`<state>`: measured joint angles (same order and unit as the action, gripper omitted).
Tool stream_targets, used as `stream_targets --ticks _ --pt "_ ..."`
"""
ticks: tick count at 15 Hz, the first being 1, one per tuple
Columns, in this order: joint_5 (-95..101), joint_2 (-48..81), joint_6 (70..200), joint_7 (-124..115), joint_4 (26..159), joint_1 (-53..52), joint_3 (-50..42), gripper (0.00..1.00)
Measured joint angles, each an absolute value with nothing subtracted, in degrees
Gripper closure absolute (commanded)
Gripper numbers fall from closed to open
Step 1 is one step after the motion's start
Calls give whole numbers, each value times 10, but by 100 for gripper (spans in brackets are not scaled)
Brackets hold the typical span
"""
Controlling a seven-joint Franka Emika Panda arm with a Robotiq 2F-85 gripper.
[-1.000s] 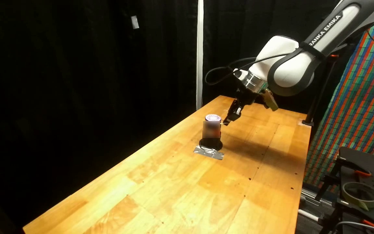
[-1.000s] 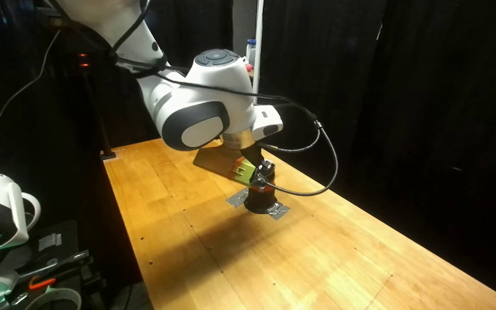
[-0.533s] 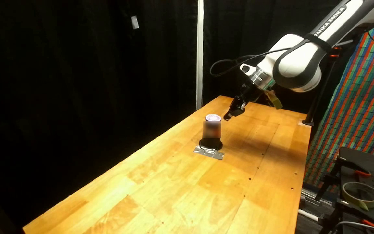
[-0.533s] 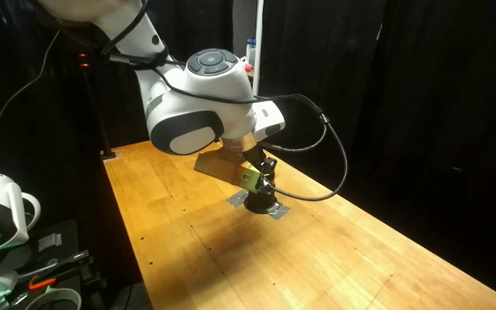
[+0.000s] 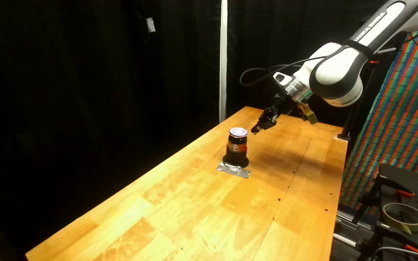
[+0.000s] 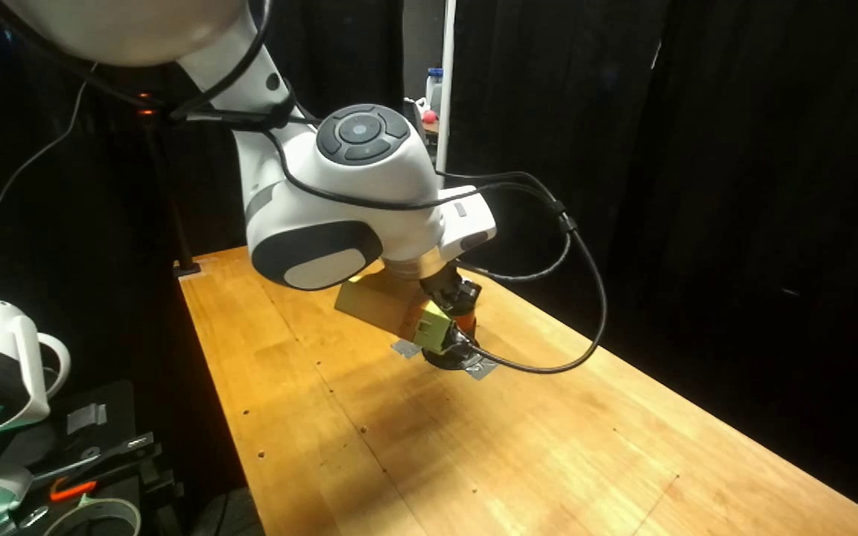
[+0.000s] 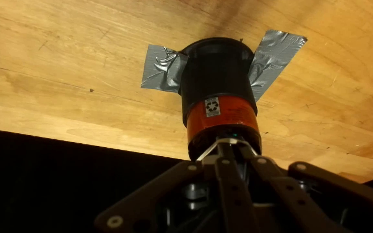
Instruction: Put the rubber band around the base of the cup
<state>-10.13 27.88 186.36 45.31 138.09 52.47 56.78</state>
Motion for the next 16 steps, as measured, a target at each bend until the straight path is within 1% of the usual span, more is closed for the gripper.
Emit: stream_targets --ticks 3,9,10,12,13,14,15,16 --pt "-92 302 1891 462 1388 560 602 90" --pt "131 340 1924 343 1401 605 599 89" --pt "158 343 1926 327 1401 608 595 64" --pt "165 346 1923 324 1401 613 594 61" --pt "165 345 1914 324 1401 615 594 55" --pt "172 340 1893 316 1399 615 591 46" --pt "178 330 1858 302 1397 615 588 39" --pt "174 317 1818 296 1395 617 589 30"
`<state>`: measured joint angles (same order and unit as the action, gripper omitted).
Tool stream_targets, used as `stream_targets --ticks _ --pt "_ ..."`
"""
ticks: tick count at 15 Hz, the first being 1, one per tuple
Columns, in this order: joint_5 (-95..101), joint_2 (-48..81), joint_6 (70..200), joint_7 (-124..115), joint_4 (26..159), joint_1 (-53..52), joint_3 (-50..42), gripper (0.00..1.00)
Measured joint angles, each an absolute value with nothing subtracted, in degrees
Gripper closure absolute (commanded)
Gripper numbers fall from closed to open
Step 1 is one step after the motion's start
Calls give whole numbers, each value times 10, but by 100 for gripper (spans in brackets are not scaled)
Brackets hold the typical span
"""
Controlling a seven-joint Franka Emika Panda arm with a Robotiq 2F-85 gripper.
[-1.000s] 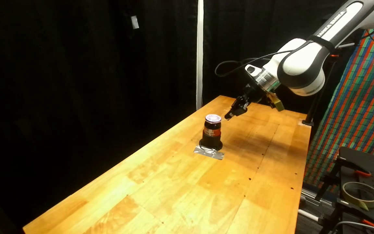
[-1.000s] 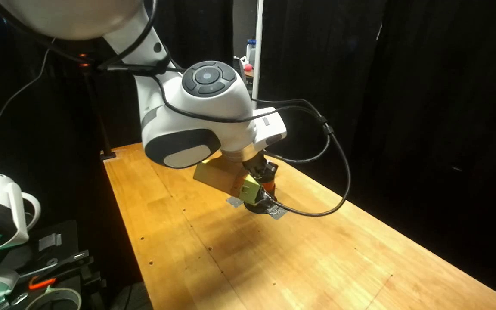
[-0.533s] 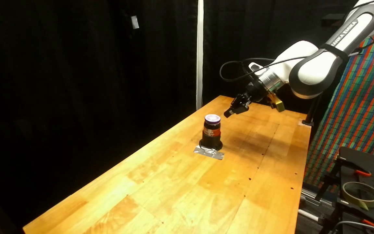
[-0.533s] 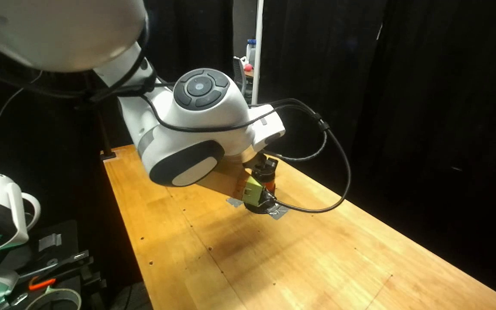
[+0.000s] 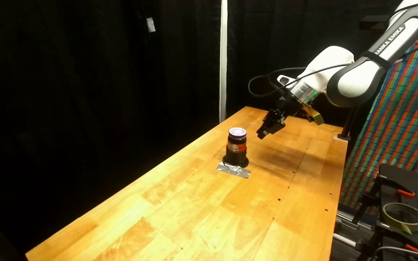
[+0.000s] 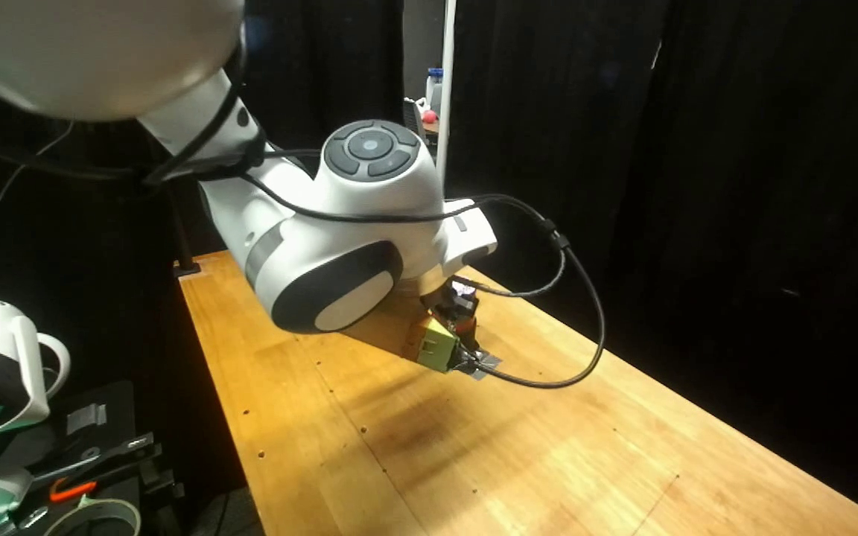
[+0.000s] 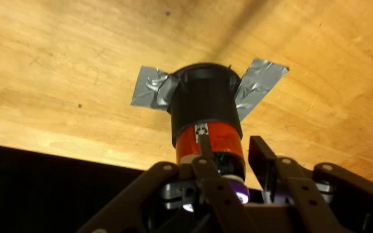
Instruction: Put the rubber band around the base of the cup
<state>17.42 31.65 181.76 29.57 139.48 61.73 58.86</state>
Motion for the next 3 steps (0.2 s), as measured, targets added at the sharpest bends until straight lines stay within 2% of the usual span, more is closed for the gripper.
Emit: stream_targets --ticks 3 --pt "158 260 1692 273 1383 635 606 8"
